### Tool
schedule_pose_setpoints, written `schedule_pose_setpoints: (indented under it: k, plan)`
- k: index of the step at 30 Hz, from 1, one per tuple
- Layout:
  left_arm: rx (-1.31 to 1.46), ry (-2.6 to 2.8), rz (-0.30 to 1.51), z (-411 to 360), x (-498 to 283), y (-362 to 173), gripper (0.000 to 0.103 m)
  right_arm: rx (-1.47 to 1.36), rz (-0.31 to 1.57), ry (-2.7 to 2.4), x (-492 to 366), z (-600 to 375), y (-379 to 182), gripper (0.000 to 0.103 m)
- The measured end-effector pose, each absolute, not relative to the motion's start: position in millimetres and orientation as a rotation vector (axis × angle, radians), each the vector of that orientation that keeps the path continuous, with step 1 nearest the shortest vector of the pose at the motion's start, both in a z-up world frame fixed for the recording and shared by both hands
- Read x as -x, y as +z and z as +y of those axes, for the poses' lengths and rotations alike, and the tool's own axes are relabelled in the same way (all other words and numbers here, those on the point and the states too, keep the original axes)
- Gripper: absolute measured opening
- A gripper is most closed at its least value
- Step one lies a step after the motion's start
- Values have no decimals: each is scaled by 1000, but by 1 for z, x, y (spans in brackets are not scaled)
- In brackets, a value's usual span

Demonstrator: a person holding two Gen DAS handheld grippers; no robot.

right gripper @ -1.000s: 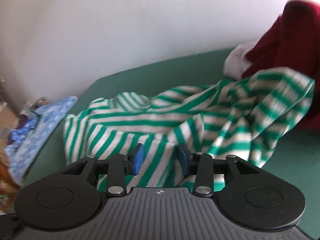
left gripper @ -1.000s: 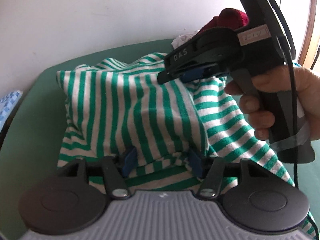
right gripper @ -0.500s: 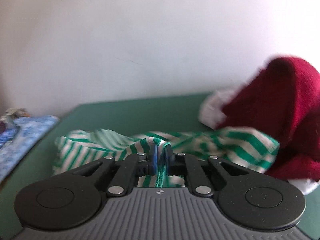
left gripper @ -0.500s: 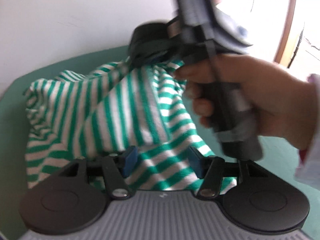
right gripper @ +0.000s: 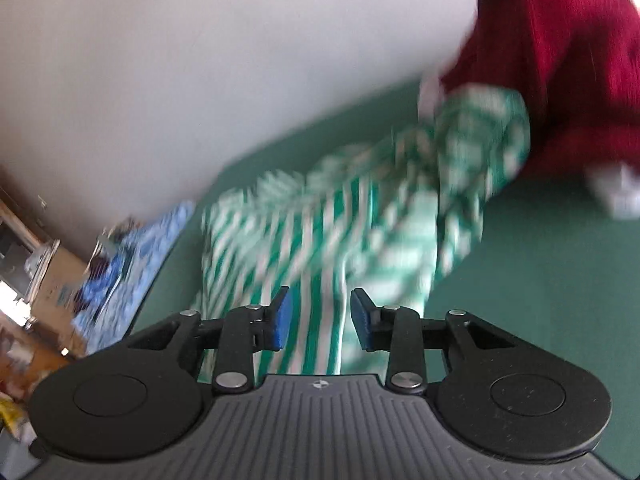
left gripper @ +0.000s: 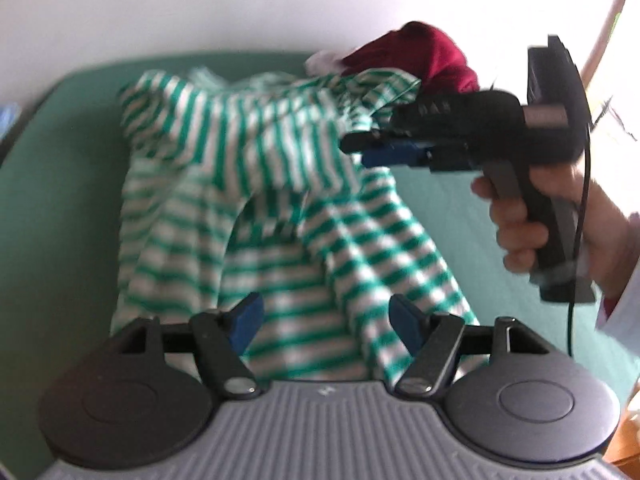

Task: Fold clothes

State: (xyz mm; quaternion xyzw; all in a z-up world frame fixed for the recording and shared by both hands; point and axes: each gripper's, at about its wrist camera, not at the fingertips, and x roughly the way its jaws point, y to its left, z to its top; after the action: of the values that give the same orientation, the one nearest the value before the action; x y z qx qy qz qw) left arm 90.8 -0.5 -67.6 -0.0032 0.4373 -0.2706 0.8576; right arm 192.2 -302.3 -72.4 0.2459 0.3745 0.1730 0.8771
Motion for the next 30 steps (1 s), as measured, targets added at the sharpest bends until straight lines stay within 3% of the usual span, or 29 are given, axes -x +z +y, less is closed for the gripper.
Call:
schedule_pose_setpoints:
  k: [3,5,6,10,14,16,17,19,22,26,30]
  plan:
    - [64,-542,979,8,-86,-76,71,-507,820,362,-186,-292,-87,36]
    - [102,-522,1012,13,-78,-79,71,-503,827,363,-182,-284,-92,6]
    - [103,-519,1015,14,-72,-78,72,-484,815,368,-180,-280,-88,6]
    - [47,-486,989,20,-50,-76,95,-466,752,351,-170,-286,-70,6]
    - [79,-449,1002,29,-19,-71,94,-426,864,312,-179,-285,-97,3]
    - [75,-417,1011,34,-3,-67,90,-367,824,315,-176,-278,-97,5]
    - [71,-397,1007,37,6,-64,90,-355,818,291,-173,-276,-90,15]
    - [62,-359,998,43,25,-58,90,-350,771,268,-161,-276,-75,27]
    - [43,-292,987,52,50,-55,90,-384,741,338,-139,-280,-65,29]
    - [29,-231,965,76,78,-47,90,-553,874,475,-129,-267,-78,29]
    - [-89,-164,947,96,108,-50,89,-528,914,472,-121,-240,-82,30]
